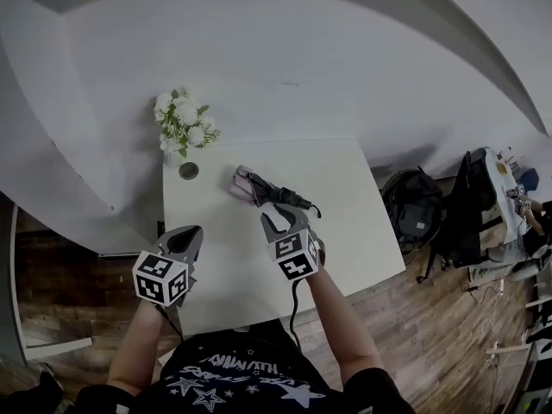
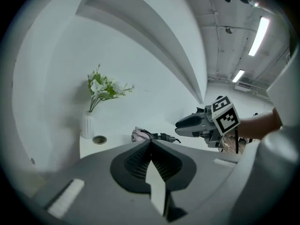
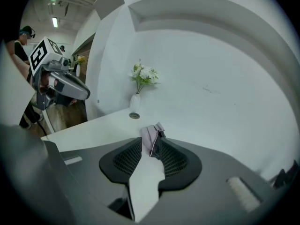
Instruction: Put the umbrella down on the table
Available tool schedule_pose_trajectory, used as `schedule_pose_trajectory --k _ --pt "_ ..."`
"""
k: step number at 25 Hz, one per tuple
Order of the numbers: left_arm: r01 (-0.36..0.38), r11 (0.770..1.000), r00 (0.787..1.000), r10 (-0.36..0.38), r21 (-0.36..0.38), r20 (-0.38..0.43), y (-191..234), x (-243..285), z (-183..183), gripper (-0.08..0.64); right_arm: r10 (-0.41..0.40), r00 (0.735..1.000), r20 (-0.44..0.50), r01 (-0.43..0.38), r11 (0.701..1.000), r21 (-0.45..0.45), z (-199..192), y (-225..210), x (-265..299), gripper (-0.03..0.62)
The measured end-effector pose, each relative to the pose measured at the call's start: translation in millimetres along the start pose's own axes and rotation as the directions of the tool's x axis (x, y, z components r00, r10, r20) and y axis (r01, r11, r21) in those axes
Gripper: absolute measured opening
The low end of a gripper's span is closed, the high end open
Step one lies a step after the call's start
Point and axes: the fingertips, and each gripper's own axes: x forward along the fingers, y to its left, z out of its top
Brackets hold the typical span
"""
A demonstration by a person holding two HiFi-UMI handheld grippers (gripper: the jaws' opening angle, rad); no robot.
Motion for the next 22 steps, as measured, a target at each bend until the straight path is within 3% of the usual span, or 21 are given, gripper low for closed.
schedule_pose_trajectory --k 7,10,14,22 --pt "0.089 0.996 0.996 -0.089 0.017 -0.026 -15.6 1.2 -11.3 0.003 -0.089 0.996 0.023 0.086 0.992 0.091 -12.1 30.0 -41.0 0.064" --pt "0.114 0.993 0.993 -0.113 0.03 -0.033 -26.2 5.4 -14.8 0.003 -0.073 0.997 0.026 0.068 0.985 0.156 -22.1 37.7 -46.5 0.02" --pt "0.112 0.992 0.993 -0.109 0.056 -0.045 -36.2 9.2 -18.2 0.003 -0.056 0.998 0.024 0.05 0.976 0.214 -36.1 43.3 -49.1 0.017" --pt "0.091 0.994 0.994 -0.088 0.064 -0.058 -74.8 -17.4 -33.1 0.003 -0.038 0.995 0.091 -0.004 0.907 0.421 -52.0 58.0 -89.3 0.017"
